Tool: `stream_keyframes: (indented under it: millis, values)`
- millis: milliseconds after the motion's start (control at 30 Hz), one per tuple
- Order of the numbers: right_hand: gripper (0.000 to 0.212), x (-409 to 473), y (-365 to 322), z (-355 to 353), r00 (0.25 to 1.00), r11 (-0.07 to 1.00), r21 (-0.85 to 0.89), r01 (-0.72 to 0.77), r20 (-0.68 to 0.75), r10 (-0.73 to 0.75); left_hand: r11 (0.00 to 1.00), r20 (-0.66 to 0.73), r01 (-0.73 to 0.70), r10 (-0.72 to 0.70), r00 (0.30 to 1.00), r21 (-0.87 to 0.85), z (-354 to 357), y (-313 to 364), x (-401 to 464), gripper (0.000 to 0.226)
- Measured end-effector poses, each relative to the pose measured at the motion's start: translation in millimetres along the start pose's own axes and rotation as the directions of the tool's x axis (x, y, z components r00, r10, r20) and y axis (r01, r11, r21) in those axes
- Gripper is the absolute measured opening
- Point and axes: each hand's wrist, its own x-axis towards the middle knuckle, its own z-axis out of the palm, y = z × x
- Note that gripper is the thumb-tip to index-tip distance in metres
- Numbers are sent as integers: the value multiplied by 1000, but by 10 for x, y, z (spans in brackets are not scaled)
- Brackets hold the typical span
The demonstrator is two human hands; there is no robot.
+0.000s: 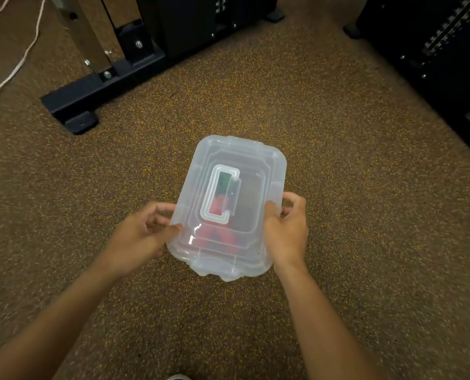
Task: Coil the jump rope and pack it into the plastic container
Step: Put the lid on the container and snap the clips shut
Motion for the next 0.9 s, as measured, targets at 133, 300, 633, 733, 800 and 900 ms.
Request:
stream_keyframes:
  millis: [133, 300, 633, 733, 800, 900]
  values:
    - [66, 323, -313, 26, 999, 995, -95, 35, -18, -37, 961, -80, -141, 164, 983, 238, -10, 250, 269, 60]
    - [85, 859, -728, 298, 985, 911, -390, 137, 153, -82, 687, 114, -420, 444, 889, 593, 80, 825, 908, 60]
    - [62, 1342, -765, 280, 928, 967, -230, -105, 326, 179, 677, 339, -318, 107, 935, 664, 236, 1099, 1656, 114]
    - [70, 1321, -664, 334, 959, 998, -43, -51, 277, 61, 779, 349, -249, 41, 936, 576, 213, 1128, 1726, 124]
    - [77, 1305, -568, 380, 976, 998, -1, 59, 210, -57, 801, 373, -225, 3, 928, 554, 204, 1156, 1779, 128]
    - [55, 1327, -502, 389, 975, 991, -19, 135, 179, -129, 789, 404, -242, -8, 915, 564, 214, 1197, 1833, 124]
